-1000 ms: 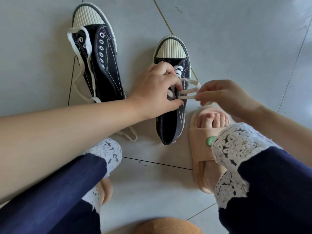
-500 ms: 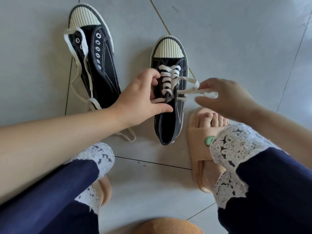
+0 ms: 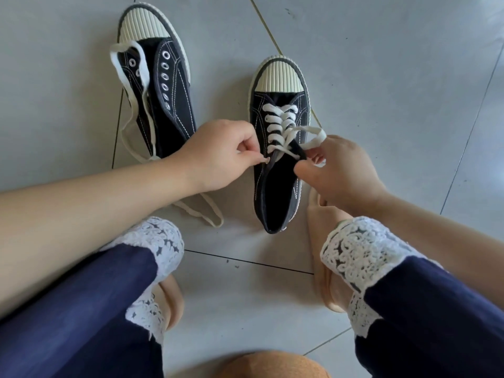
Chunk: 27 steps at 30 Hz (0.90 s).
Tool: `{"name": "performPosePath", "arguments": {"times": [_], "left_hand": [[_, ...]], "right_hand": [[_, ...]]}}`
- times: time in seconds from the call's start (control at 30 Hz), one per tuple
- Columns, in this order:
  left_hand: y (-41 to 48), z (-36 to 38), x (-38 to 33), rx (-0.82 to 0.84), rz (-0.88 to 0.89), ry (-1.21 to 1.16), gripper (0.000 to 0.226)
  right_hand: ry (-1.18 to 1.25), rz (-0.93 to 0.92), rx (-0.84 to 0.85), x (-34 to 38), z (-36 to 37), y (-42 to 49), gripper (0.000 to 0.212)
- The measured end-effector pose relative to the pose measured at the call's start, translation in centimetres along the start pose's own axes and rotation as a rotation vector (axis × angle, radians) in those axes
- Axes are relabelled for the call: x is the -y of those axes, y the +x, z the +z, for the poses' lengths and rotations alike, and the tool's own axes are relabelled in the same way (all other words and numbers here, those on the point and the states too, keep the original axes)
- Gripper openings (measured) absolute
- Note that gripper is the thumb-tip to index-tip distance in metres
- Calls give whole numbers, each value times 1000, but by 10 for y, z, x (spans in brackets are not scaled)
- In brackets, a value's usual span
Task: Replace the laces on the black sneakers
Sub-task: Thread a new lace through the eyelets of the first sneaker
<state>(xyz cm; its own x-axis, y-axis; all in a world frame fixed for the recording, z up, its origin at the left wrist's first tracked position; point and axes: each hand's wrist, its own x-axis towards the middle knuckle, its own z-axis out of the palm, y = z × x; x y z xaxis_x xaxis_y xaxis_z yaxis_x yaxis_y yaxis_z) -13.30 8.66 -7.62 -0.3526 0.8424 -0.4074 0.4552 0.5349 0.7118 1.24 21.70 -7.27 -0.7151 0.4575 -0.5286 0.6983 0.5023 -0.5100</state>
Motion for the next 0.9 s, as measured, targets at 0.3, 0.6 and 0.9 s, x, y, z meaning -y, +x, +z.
{"name": "performPosePath", "arguments": {"times": [0.3,0.6,0.9], "left_hand": [[-9,-60,12,390,60,293,25],[3,-75,13,314,144,262,23],[16,5,-16,280,226,687,48]], "right_hand": [[-20,19,-58,-10,-8,2,2],[22,36,-40,-15,-17,1,3],[58,-35,-11,-10,-9,-1,5]]}}
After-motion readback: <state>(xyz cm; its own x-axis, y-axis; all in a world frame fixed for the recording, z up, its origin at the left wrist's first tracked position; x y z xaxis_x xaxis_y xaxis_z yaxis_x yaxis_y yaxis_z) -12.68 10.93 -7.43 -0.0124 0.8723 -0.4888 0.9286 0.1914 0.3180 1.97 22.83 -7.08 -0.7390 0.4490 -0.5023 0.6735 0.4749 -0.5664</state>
